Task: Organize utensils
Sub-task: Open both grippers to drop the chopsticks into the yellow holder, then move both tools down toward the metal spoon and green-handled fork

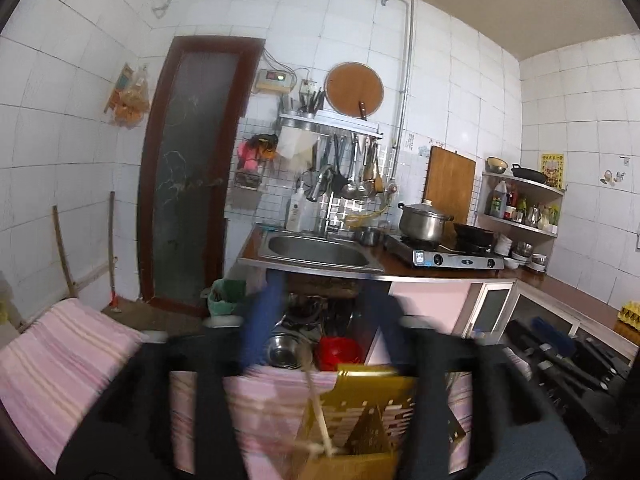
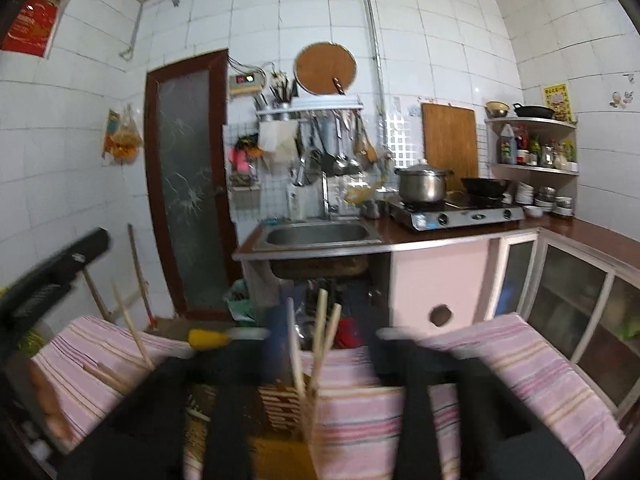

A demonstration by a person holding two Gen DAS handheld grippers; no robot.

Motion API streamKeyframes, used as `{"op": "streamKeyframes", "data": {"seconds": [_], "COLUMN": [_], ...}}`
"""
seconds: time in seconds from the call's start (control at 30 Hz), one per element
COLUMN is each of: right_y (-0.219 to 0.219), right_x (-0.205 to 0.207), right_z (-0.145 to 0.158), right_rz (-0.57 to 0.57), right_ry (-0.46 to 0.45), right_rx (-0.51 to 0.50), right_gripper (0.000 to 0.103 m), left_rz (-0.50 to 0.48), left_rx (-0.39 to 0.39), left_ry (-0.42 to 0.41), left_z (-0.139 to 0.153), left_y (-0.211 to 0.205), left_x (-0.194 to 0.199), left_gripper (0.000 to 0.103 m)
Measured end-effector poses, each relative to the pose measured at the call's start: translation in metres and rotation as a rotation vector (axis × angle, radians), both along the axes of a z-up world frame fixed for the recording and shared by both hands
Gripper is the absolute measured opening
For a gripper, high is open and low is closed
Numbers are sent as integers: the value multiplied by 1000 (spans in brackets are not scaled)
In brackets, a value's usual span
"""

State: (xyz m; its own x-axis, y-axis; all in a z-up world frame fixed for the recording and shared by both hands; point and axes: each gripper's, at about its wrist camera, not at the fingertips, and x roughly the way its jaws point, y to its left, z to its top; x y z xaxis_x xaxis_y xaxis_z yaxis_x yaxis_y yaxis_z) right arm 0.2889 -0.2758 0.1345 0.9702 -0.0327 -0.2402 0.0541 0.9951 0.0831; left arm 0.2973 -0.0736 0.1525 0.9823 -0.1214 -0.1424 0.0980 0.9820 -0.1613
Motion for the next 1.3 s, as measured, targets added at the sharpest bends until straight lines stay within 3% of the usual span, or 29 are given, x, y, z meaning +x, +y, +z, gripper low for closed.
{"op": "streamKeyframes", "data": {"seconds": [0.07,0.17,0.23,0.4,0.63,1.0,1.3], "right_y": [-4,-11,-13,-5,6,23,28], "right_x": [-13,-34,-51,-90,-124,-147,-150], "right_z": [4,8,10,3,-29,-104,-138], "right_rz": [-20,-35,-34,-35,-30,-7,-31], "right_ry": [0,10,13,35,111,275,375], "right_rx": [-7,-9,-7,-47,-32,-5,8], "right_gripper": [69,71,78,86,88,88,88], "left_rz": [19,12,12,9,76,62,55], "left_rx": [15,53,67,49,74,113,150], "left_ry": [-18,1,11,71,166,360,492], "left_z": [6,13,14,3,-44,-105,-143], "left_y": [7,17,24,45,65,69,59], "left_x": [-23,-53,-72,-109,-133,-142,-133], "left_gripper": [82,93,98,98,98,98,98]}}
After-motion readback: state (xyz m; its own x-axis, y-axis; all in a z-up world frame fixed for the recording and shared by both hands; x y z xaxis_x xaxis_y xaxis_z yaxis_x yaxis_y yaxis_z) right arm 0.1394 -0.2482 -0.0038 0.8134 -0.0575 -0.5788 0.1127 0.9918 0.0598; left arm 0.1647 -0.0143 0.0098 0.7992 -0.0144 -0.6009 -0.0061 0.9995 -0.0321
